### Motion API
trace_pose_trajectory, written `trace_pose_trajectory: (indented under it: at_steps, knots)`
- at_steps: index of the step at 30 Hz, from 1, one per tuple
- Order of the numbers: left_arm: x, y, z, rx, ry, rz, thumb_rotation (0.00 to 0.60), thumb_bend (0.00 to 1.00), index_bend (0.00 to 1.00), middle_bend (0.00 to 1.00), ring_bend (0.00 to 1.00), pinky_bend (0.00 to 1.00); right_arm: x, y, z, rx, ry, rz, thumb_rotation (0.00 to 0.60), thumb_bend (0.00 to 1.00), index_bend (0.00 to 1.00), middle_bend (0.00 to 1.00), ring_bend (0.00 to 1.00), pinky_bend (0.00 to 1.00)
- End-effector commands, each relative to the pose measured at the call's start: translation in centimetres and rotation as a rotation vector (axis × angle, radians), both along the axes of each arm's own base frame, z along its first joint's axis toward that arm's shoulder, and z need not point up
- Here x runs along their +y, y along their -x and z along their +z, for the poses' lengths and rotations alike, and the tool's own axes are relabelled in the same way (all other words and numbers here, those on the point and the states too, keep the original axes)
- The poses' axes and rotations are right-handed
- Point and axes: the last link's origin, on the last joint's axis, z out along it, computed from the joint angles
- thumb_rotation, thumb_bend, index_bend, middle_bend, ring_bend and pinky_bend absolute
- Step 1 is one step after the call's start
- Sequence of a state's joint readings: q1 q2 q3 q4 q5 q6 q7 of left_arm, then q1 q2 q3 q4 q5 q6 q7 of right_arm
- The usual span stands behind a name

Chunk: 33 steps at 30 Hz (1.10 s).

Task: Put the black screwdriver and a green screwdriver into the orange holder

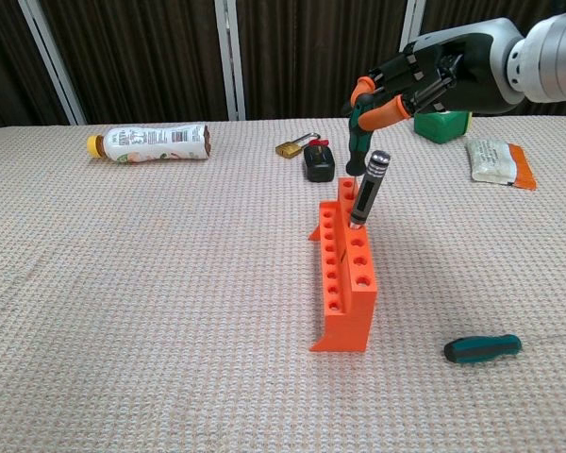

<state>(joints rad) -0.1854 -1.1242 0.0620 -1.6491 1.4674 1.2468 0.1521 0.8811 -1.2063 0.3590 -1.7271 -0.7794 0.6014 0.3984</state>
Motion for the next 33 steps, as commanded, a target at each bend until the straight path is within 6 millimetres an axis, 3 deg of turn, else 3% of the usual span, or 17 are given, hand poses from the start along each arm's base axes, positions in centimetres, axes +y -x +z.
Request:
trace_pose_trajectory:
  at_steps: [1,9,18,27,33]
  knots:
    - [0.0,0.0,0.0,-0.001,-0.002,0.002,0.600,0.19,0.10,0.00,0.00,0.00,0.1,0.0,-0.1,0.005,-0.004,0.003,0.600,0.31,0.51,0.20,0.00,0.00]
    - [-0.1,0.1,0.1,-0.007,-0.005,0.002,0.600,0.19,0.09,0.00,0.00,0.00,0.3,-0.3,-0.1,0.003,-0.008,0.009,0.600,0.23,0.45,0.19,0.00,0.00]
    - [-0.1,0.2,0.3,-0.009,-0.014,0.003,0.600,0.19,0.09,0.00,0.00,0.00,0.4,-0.8,0.4,-0.006,0.010,0.015,0.600,0.22,0.45,0.19,0.00,0.00]
    - [0.3,0.1,1.1,-0.014,-0.053,-0.006,0.600,0.19,0.09,0.00,0.00,0.00,0.4,-0.7,4.1,-0.019,0.172,0.037,0.600,0.24,0.44,0.19,0.00,0.00]
    - [0.4,0.3,1.7,-0.011,-0.080,-0.008,0.600,0.19,0.09,0.00,0.00,0.00,1.0,1.8,6.6,0.055,0.389,0.058,0.600,0.35,0.44,0.22,0.00,0.00]
